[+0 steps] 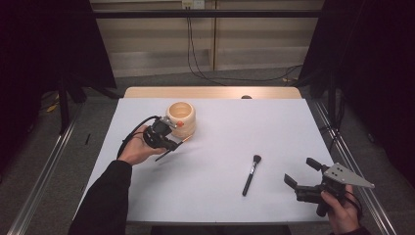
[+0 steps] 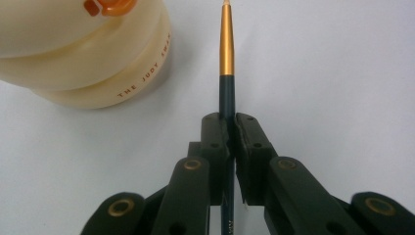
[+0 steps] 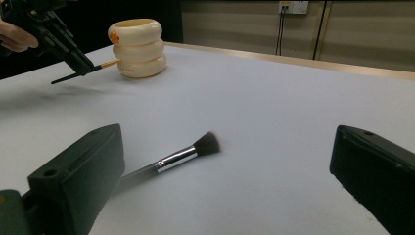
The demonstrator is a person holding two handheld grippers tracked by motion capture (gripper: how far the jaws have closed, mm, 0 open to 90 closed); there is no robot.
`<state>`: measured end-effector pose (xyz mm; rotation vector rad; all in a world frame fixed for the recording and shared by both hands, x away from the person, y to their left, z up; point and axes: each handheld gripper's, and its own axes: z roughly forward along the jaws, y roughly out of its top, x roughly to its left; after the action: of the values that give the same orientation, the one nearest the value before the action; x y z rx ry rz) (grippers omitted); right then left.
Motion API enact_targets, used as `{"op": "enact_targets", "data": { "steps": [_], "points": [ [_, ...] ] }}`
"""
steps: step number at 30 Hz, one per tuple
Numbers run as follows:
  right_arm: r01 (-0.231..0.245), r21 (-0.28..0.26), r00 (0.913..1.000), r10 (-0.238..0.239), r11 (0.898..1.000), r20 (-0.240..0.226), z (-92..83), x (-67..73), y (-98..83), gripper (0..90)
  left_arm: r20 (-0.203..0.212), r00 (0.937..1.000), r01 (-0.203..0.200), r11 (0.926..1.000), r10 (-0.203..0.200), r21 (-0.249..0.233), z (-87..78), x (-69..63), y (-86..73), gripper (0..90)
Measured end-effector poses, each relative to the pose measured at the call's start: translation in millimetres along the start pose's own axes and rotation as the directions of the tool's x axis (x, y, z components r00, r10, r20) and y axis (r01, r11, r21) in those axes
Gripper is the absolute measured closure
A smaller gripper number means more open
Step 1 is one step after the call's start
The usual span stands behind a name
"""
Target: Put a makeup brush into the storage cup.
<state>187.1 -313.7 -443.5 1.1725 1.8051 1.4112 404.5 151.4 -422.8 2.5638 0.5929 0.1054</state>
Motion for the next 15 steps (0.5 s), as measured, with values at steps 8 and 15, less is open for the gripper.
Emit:
{"op": "enact_targets", "data": {
  "steps": [8, 15],
  "points": [
    [-0.003, 0.002, 1.0000, 0.003, 1.000, 0.000, 0.0, 0.1, 0.0, 0.0, 0.022, 0.9995, 0.022, 0.9989, -0.022, -0.040, -1.6, -2.6, -10.1, 83.6],
    [0.001, -0.003, 1.0000, -0.001, 1.000, 0.000, 0.3, 0.2, -0.1, 0.0, 0.021, 0.9956, 0.094, 0.9835, -0.092, -0.155, -6.8, -7.8, -17.5, 83.6]
  ]
}}
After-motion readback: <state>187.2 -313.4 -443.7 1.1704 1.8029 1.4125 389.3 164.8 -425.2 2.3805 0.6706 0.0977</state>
